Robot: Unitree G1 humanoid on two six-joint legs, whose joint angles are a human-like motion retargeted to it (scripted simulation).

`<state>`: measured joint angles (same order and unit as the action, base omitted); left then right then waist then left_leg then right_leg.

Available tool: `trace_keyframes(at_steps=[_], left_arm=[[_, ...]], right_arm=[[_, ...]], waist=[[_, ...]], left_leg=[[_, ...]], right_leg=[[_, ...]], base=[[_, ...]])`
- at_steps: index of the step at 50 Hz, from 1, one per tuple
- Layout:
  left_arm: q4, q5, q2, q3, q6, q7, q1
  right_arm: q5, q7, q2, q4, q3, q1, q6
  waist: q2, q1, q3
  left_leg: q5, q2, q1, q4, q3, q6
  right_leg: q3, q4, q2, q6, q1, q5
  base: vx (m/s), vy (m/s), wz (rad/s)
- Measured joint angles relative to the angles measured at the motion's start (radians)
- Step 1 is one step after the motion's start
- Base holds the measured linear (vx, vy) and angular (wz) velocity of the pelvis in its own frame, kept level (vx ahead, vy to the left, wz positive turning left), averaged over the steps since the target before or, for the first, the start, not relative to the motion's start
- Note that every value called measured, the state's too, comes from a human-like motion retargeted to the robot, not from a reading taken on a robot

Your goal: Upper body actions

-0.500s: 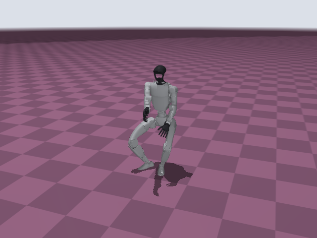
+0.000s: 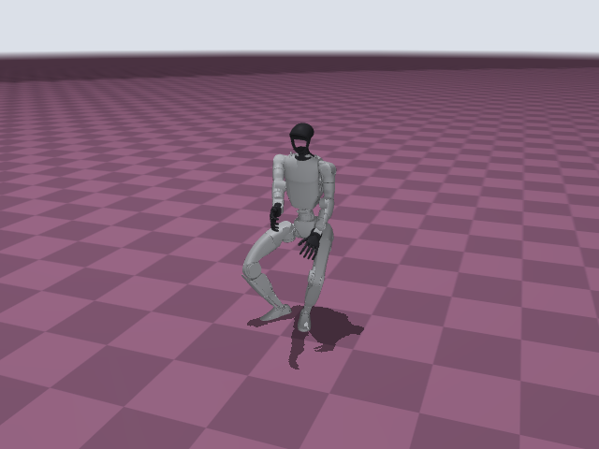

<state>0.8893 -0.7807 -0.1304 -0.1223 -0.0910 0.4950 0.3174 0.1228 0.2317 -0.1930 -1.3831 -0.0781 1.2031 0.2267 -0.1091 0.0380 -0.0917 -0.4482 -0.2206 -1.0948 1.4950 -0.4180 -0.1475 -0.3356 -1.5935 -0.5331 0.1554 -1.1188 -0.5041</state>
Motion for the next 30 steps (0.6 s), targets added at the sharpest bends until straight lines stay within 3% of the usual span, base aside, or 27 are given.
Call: trace_keyframes(at_steps=[15,30], left_arm=[[0.001,0.017,-0.003,-0.017,0.0,0.007,-0.02],[-0.024,0.011,0.001,-0.016,0.004,-0.002,-0.027]], right_arm=[[-0.038,-0.021,0.014,0.08,-0.031,-0.022,-0.014],[-0.168,-0.079,0.137,0.454,-0.11,-0.184,-0.048]], waist=[[0.006,0.004,0.017],[0.0,-0.004,0.021]], left_leg=[[0.0,-0.001,-0.002,0.001,0.0,0.001],[0.001,0.003,-0.01,-0.002,0.002,0.0]], right_leg=[[0.001,0.0,0.001,0.0,-0.002,-0.001],[0.001,-0.001,-0.001,-0.002,-0.009,-0.001]], base=[[0.01,0.01,0.0],[0.0,0.0,0.0]])
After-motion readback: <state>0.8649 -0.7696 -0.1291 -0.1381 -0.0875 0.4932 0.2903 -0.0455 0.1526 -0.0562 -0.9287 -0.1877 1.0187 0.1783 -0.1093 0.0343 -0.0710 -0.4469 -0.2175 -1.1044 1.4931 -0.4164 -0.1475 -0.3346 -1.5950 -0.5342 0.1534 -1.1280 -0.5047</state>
